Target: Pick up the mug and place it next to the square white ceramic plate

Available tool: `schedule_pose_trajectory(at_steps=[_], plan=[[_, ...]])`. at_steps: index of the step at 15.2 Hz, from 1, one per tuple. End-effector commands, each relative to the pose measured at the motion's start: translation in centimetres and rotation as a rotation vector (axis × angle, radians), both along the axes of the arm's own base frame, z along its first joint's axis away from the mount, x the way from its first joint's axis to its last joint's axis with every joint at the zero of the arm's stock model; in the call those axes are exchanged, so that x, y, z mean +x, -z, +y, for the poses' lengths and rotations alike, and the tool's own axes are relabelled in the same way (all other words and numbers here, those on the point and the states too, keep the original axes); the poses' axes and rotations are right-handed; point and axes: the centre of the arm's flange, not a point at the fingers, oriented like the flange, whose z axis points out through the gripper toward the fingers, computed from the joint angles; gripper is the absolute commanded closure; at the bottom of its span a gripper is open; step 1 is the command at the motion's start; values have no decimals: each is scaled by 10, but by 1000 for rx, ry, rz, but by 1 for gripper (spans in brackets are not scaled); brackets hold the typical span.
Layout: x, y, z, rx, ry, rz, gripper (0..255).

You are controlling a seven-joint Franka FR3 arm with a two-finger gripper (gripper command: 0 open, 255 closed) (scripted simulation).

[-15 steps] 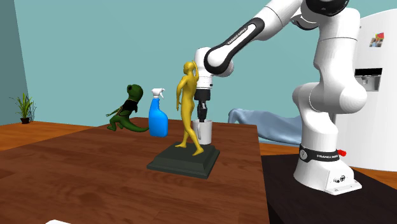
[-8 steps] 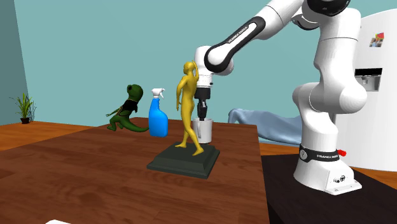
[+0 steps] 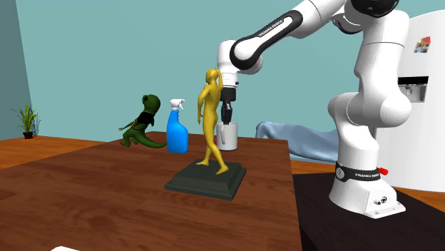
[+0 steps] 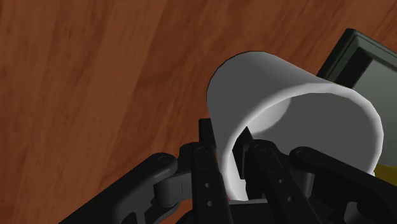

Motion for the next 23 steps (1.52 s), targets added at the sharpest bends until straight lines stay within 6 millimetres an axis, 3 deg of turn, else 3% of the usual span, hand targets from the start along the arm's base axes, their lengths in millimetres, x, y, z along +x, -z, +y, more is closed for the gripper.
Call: schedule_pose_trajectory(at_steps=[1, 23], plan=[[0, -10, -1, 0, 0, 0, 255], [0, -125, -1, 0, 0, 0, 255]])
